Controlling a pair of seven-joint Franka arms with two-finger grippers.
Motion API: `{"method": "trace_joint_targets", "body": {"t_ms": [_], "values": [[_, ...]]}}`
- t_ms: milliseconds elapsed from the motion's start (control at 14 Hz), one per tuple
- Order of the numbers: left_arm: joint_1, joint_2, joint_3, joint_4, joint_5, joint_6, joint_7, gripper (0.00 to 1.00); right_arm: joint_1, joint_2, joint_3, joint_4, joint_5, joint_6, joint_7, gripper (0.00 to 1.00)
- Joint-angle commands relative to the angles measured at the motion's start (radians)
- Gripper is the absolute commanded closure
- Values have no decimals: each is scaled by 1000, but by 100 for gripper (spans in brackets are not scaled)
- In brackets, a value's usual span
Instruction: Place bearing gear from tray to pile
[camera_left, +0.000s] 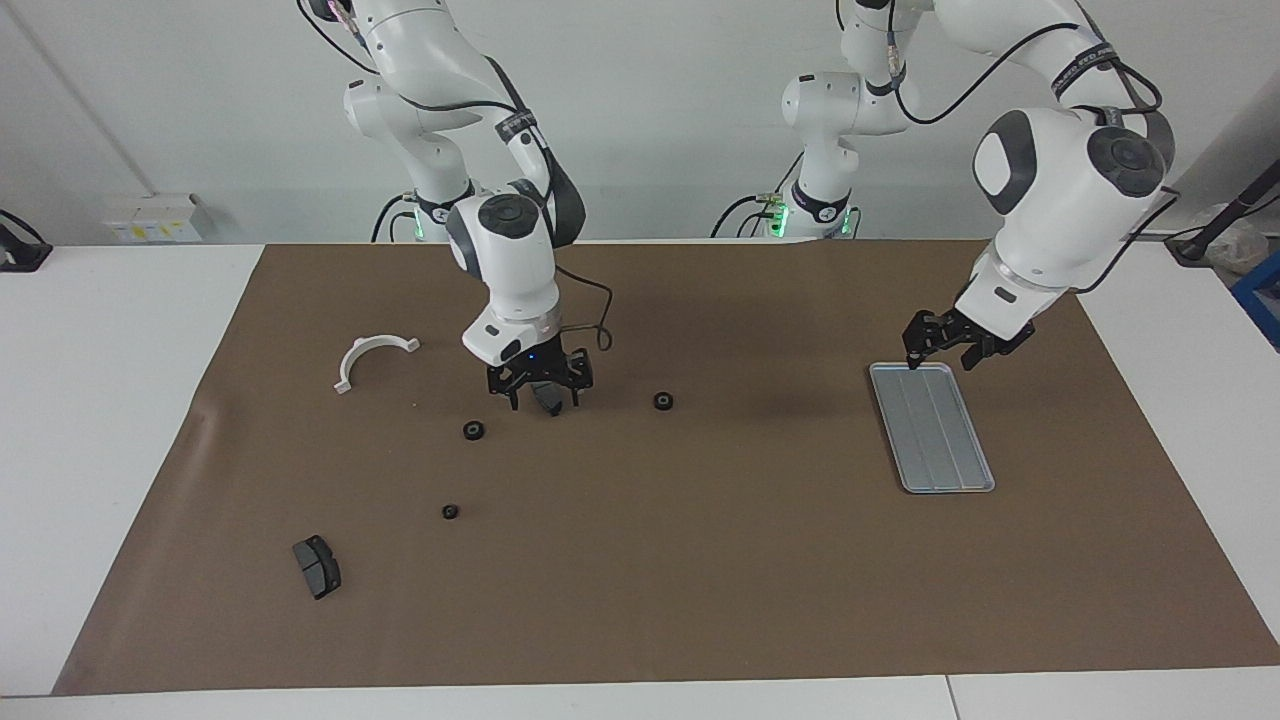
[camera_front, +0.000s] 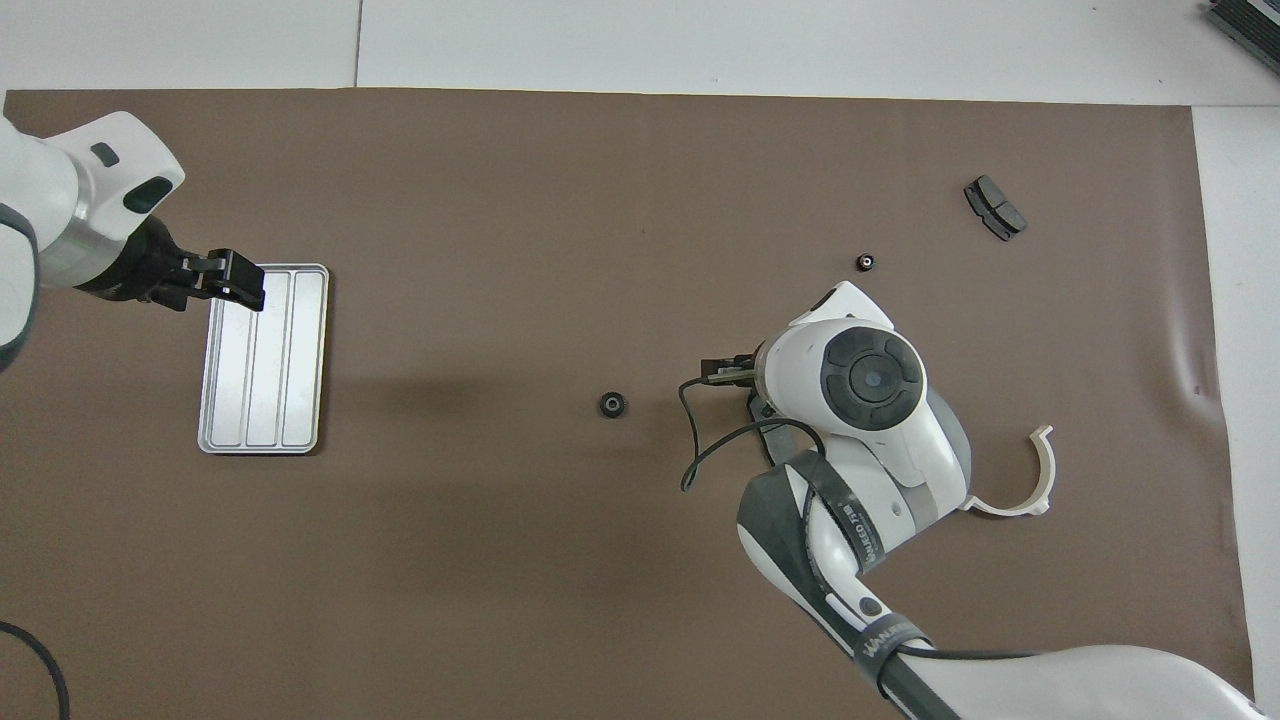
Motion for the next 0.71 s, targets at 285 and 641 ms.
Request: {"method": "trace_joint_targets", "body": {"t_ms": [285,641], "values": [[17,10,-15,243,35,-284,45,22,176,130,0,158,0,4,175,0],[21,-5,-15,209,42,-256,51,13,238,233,-5,226,-28,6,212,0]]}}
